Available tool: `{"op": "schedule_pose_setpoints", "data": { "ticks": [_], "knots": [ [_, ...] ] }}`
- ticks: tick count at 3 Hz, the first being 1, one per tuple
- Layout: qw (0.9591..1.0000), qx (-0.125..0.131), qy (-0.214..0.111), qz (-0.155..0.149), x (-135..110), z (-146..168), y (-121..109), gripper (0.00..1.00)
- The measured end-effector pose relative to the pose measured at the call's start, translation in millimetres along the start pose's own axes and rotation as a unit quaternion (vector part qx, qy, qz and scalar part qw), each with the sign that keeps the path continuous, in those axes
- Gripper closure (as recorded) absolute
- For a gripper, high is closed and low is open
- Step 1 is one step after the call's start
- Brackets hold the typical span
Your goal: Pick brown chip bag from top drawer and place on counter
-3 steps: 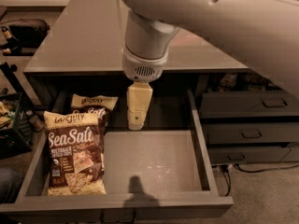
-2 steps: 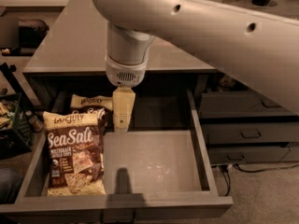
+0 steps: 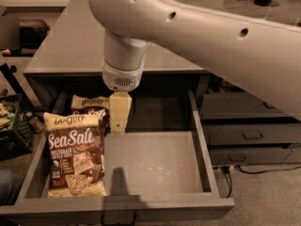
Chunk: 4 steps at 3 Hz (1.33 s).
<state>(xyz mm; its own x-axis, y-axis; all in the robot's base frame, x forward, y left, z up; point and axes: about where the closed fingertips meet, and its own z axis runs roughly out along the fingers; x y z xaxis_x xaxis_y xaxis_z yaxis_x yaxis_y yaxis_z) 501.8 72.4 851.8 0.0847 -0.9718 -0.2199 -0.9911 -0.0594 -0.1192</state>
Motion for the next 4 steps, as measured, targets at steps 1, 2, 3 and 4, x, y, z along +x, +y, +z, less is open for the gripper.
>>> {"op": "schedule_pose_setpoints", "data": {
  "ticks": [1, 2, 3, 4],
  "knots": [
    [0.9995, -0.013, 0.009, -0.026, -44.1, 62.4, -24.5, 0.00],
    [0.9995, -0.013, 0.009, -0.026, -44.2, 62.5, -24.5, 0.00],
    [0.9987, -0.016, -0.003, -0.047, -65.5, 90.0, -21.6, 0.00],
    [0.9967, -0.028, 0.000, -0.076, -93.7, 125.1, -22.8, 0.00]
  ]
}}
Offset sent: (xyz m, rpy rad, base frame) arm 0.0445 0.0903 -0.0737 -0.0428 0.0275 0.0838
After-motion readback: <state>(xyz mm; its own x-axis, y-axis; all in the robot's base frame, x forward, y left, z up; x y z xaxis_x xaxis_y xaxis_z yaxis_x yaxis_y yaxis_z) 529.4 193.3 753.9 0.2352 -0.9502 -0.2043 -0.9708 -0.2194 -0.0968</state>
